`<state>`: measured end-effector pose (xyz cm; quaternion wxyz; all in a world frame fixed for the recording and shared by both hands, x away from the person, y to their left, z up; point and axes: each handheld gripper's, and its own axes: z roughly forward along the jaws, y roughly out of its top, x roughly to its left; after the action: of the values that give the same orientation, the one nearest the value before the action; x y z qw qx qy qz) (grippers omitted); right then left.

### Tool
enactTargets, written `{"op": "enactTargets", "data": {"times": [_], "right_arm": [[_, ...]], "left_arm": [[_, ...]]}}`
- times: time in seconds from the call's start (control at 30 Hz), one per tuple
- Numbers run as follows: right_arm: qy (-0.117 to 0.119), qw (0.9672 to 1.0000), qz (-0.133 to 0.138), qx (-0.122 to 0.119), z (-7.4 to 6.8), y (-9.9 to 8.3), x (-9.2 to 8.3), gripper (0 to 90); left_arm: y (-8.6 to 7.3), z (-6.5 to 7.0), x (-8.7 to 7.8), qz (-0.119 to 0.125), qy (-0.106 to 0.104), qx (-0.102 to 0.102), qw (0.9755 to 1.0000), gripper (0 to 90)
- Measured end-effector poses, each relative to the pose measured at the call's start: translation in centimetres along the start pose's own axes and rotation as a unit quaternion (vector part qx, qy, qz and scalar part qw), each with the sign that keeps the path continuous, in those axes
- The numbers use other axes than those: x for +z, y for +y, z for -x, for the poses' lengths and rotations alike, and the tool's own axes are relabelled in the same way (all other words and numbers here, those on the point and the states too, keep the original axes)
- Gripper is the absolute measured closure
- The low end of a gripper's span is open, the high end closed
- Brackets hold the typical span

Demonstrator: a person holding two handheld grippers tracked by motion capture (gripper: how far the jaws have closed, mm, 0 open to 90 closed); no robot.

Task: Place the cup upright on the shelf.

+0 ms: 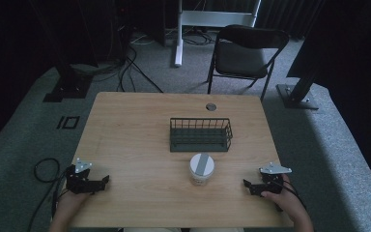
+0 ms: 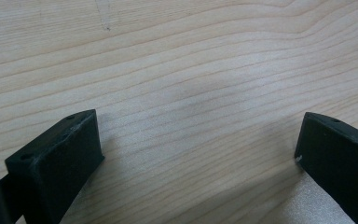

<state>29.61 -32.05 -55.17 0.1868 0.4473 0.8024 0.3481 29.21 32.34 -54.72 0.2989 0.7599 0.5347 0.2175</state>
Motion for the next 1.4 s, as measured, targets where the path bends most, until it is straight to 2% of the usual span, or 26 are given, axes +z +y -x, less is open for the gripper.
{"op": "enactTargets", "data": {"times": [0.73,0.93,1.17,1.4], "right_arm": [[0.000,1.0000,0.001,-0.002,-0.1,0.0,0.0,11.3],[0.007,0.9999,0.003,-0.007,-0.2,0.1,0.0,11.4],[0.027,0.9990,0.035,-0.011,-1.0,1.4,-0.5,11.4],[0.043,0.9979,0.047,-0.014,-1.4,1.9,-0.7,11.4]], "left_arm": [[0.0,0.0,0.0,-0.001,-0.002,0.002,1.0000,0.5],[0.0,0.1,0.0,0.000,-0.001,0.002,1.0000,0.5],[0.0,0.1,0.0,0.000,-0.001,0.002,1.0000,0.5],[0.0,0.1,0.0,0.000,-0.001,0.002,1.0000,0.5]]}}
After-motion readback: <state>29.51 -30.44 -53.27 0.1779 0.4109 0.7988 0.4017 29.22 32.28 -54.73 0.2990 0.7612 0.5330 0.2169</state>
